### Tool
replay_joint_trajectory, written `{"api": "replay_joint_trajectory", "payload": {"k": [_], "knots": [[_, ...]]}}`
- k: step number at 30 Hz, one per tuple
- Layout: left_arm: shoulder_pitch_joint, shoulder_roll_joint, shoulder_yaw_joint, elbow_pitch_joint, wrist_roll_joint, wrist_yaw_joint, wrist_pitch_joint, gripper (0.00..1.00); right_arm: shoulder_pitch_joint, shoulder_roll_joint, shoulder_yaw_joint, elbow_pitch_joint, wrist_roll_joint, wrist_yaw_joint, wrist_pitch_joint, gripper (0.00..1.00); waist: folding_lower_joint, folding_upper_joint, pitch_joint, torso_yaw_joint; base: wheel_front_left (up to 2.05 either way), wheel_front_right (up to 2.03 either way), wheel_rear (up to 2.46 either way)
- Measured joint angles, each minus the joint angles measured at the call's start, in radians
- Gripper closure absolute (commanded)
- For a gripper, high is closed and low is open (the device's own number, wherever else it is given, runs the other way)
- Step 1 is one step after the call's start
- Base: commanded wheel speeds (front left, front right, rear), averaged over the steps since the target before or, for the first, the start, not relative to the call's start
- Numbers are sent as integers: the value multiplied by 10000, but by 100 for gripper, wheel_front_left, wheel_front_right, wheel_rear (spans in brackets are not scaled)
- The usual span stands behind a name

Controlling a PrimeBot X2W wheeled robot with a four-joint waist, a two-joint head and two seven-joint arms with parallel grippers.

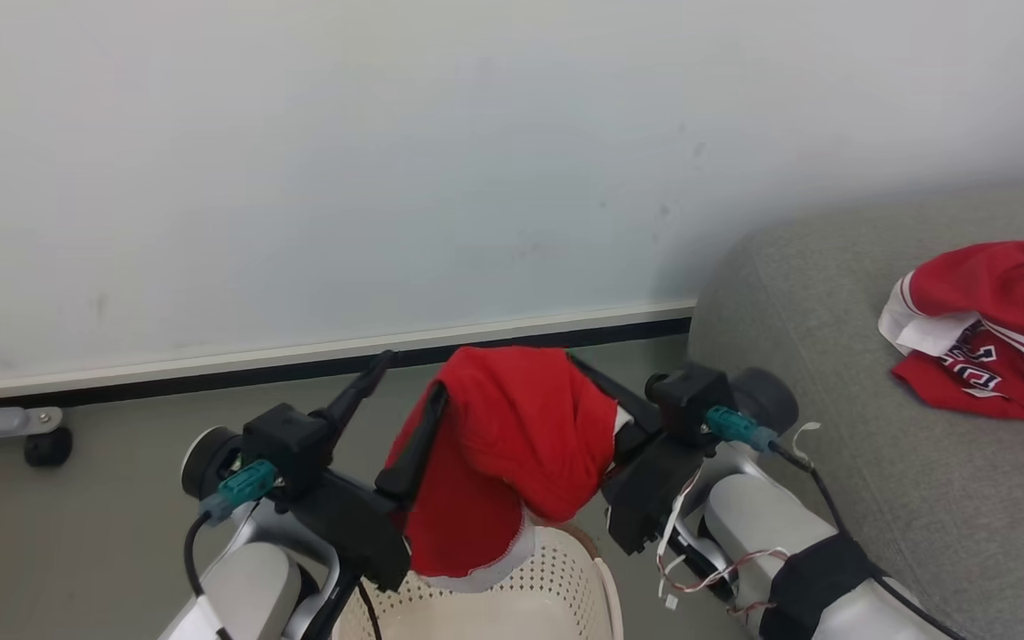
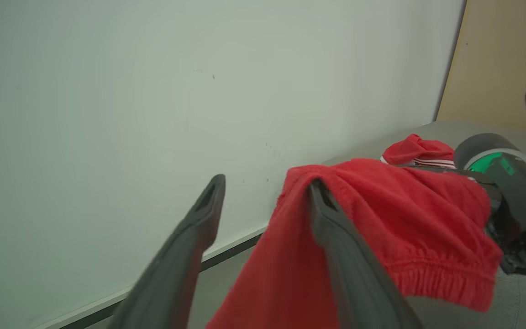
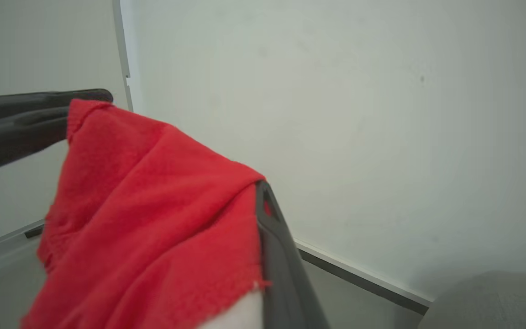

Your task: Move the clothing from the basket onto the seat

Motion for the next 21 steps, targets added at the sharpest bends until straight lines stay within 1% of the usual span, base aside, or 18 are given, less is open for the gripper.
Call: {"api": "replay_joint_trajectory", "payload": {"k": [2, 6, 11, 12, 16, 21], "knots": [[151, 50, 82, -86, -8, 69, -81, 0, -67, 0, -221, 59, 12, -13, 0, 100, 0, 0, 10, -122, 0, 0, 0], [351, 128, 125, -236, -88, 86, -130, 0, -145, -176, -658, -119, 31, -228, 2, 100, 0, -1, 33, -394, 0, 0, 0], [639, 150, 79, -387, -117, 102, -161, 0, -105, -757, -1164, -499, 75, -543, 2, 100, 0, 0, 61, -789, 0, 0, 0], [785, 148, 50, -522, -232, 102, -171, 0, -13, -986, -1333, -715, 75, -698, 0, 100, 0, -1, 70, -964, 0, 0, 0], [1064, 132, -100, -642, -261, 115, -217, 0, 421, -1415, -1569, -1168, 67, -978, 0, 100, 0, 0, 90, -1353, 0, 0, 0], [1321, -4, -240, -867, -259, 146, -261, 0, 883, -1925, -1816, -1827, -13, -1250, 0, 100, 0, -1, 128, -1895, 0, 0, 0]]}}
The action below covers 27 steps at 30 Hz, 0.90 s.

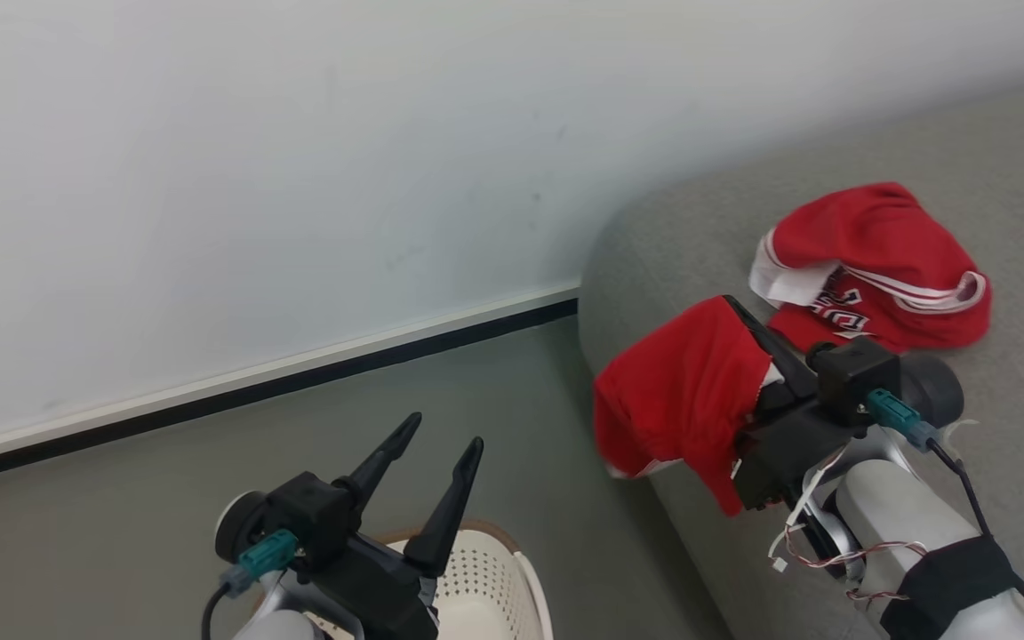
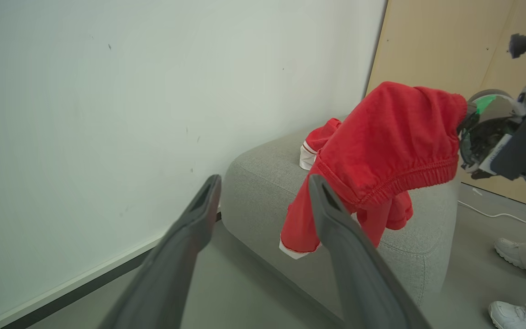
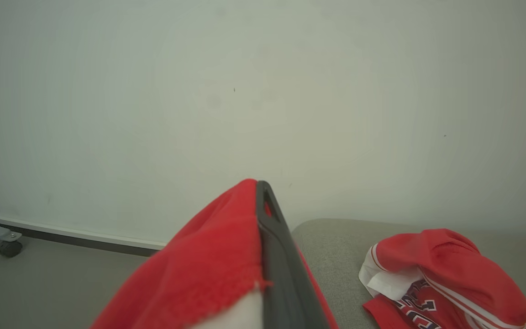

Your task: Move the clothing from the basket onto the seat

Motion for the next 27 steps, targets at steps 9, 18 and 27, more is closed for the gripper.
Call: {"api": "replay_joint_trajectory", "payload": {"k": [9, 18, 27], "knots": [[102, -314, -284, -196, 25, 88, -42, 0, 456, -548, -265, -1078, -173, -247, 0, 100, 0, 0, 160, -1074, 0, 0, 0], [81, -548, -596, -299, 324, 173, -40, 0, 477, -1099, -711, -1898, -228, -343, -2, 100, 0, 0, 585, -1919, 0, 0, 0], [-221, -654, -918, -370, 541, 161, 128, 0, -587, -1607, -1317, -1864, -198, -297, -2, 100, 0, 0, 1332, -2078, 0, 0, 0]]}}
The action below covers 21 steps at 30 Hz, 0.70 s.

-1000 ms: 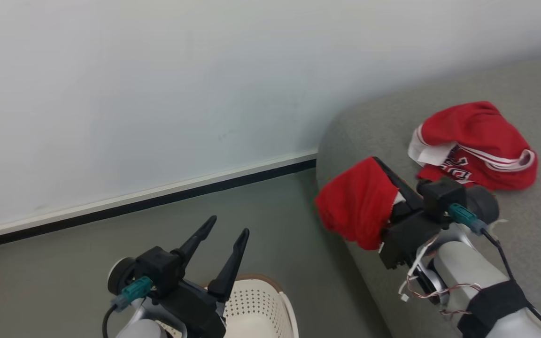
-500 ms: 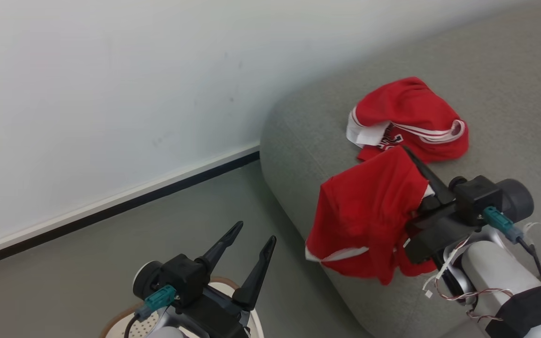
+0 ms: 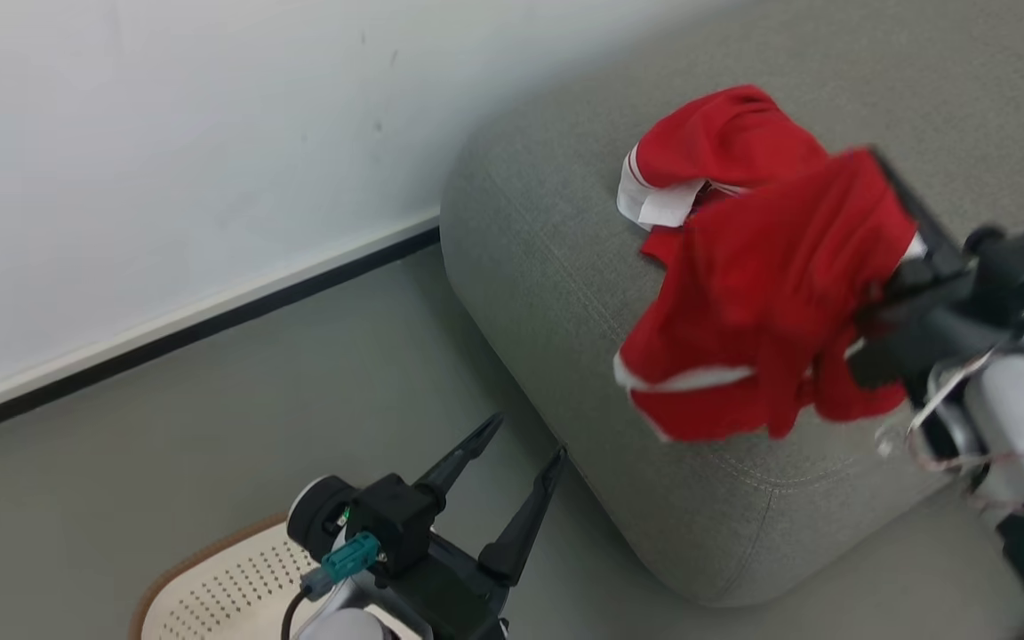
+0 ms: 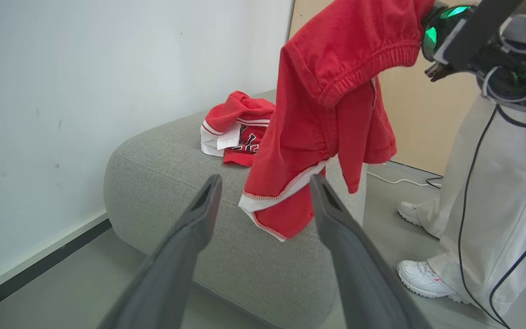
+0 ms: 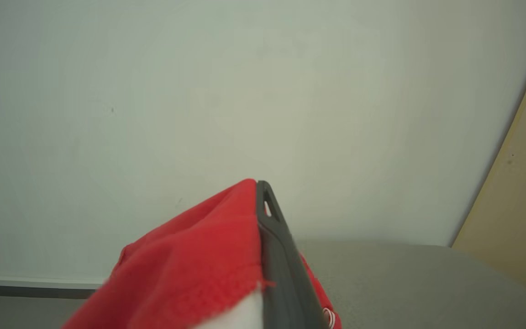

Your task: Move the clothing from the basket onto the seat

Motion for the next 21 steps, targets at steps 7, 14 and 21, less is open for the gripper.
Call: {"api": "replay_joint_trajectory", "payload": {"k": [7, 14, 21], "knots": [[-473, 17, -67, -391, 171, -2, 221, 0, -2571, -180, -437, 838, -73, 324, 100, 100, 1, 0, 739, 187, 0, 0, 0], [-1110, 48, -234, -982, 560, -88, 426, 0, -4906, -702, -1101, 2345, -48, 493, 435, 100, 2, 1, 1574, 610, 0, 0, 0], [-1439, 215, -253, -1409, 715, -88, 606, 0, -6467, -1346, -1680, 3524, -65, 376, 635, 100, 2, 1, 2288, 1134, 0, 0, 0]]}}
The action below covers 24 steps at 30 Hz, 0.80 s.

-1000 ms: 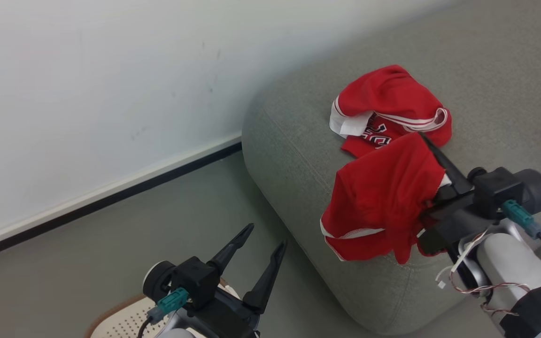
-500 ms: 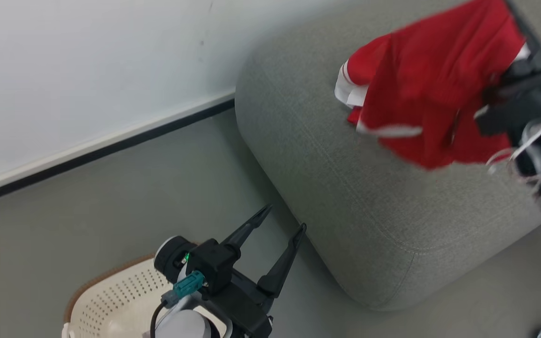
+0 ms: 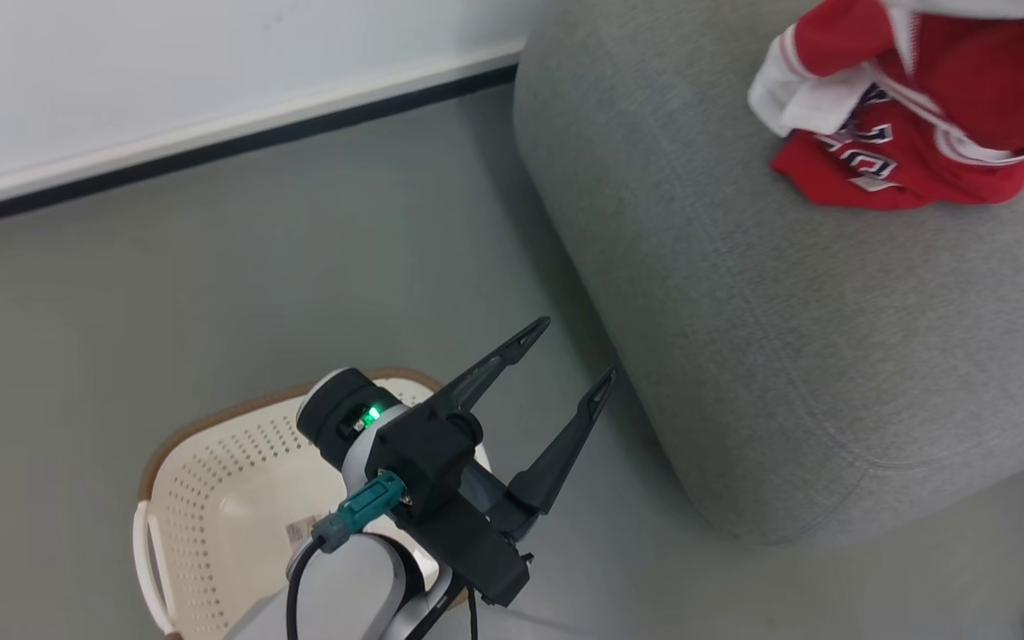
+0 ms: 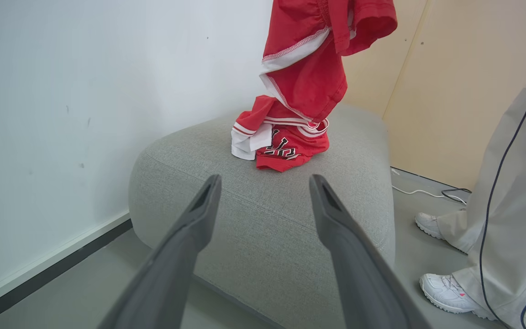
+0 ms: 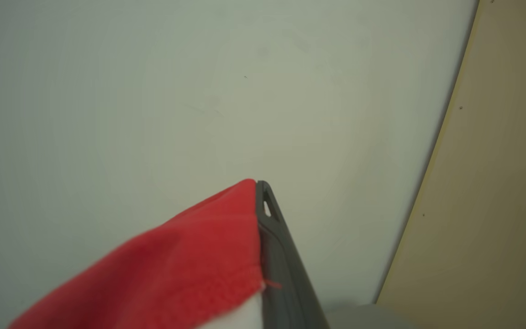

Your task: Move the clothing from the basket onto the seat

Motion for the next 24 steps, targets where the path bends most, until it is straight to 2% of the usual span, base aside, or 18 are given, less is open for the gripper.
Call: {"api": "replay_joint_trajectory", "payload": {"k": [5, 7, 12, 24], "knots": [[-298, 105, -12, -318, 88, 0, 196, 0, -835, -830, -474, 986, -84, -322, 73, 100, 0, 0, 593, 463, 0, 0, 0], [-393, 178, 13, -468, 188, 0, 265, 0, -944, -934, -464, 1074, -194, -426, 58, 100, -2, -1, 834, 636, 0, 0, 0], [-580, 462, 134, -704, 351, 2, 476, 0, -897, -445, -245, 1801, -339, -464, 25, 100, 0, 1, 1461, 974, 0, 0, 0], [-1058, 500, 150, -1007, 522, 0, 706, 0, -206, 512, 242, 3580, -353, -497, -75, 100, 0, 1, 2719, 1354, 0, 0, 0]]}}
